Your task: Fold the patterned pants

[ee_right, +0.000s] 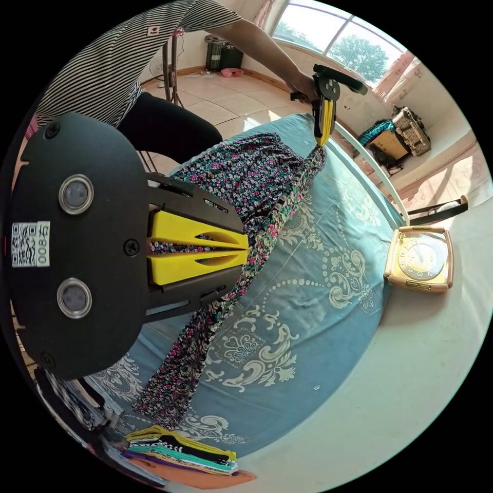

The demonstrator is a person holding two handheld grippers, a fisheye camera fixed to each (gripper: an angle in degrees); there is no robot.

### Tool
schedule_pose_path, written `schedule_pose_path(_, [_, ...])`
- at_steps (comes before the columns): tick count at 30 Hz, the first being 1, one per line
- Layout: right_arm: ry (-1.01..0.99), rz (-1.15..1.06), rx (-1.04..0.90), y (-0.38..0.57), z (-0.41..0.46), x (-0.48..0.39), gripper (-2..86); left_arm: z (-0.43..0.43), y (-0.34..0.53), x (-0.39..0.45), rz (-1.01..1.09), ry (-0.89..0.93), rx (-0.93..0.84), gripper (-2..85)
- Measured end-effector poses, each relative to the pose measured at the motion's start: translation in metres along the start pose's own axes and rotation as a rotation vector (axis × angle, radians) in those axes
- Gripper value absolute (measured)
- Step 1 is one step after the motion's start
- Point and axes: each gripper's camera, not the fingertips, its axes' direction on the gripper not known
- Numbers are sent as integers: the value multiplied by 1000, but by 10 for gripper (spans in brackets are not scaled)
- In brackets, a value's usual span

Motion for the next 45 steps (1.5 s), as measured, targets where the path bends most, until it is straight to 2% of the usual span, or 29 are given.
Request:
schedule_pose_path(5, [-63,16,-37,56,27,-30,1,22,54,6,-17,49,-49,3])
schedule_pose_path(14, [-61,-12,-137,121,80,-69,0,61,110,10,-13,57,-115,4])
schedule_pose_path(24, [-80,-28,-186,168,124,-89,1,92,138,11,56,6,-157,4])
schedule_pose_path(45, [-165,42,-222,245,197,-75,2,206,169,-8,-24,22,-243,4])
